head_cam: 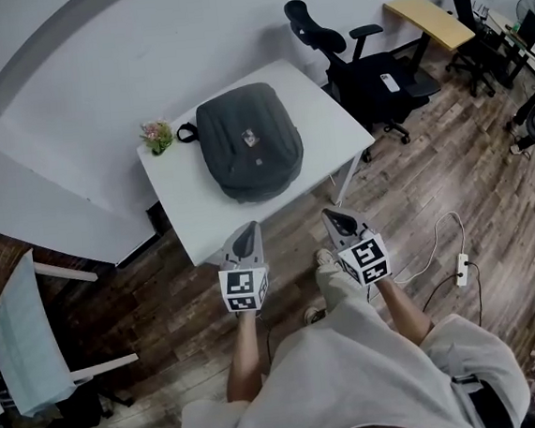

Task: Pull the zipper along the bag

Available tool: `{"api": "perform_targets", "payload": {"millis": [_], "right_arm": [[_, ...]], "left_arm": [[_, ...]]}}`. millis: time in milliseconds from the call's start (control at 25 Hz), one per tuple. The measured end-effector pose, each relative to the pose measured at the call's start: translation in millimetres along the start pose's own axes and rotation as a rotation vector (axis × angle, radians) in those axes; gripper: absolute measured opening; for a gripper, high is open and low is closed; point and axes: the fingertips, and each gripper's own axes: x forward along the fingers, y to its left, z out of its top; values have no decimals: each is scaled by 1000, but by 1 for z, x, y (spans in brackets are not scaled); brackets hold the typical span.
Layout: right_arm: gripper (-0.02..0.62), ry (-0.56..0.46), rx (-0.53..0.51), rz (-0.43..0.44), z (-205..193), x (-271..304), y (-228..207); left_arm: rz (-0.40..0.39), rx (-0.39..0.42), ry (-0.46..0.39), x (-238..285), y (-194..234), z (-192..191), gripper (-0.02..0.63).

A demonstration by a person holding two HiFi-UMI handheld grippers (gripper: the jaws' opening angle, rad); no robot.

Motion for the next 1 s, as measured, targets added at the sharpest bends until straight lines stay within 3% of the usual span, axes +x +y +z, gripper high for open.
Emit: {"api": "perform_targets", "payload": {"millis": [320, 680, 1000], "right_arm": [[14, 4, 32, -6, -6, 31, -47], [14, 9, 64, 37, 8, 102, -117], [14, 23, 97, 82, 10, 153, -169]], "left_arm": [[-10, 26, 26, 57, 4, 6, 26], [-25, 109, 123, 138, 16, 7, 26], [-7, 100, 190, 196, 27, 4, 26]]}}
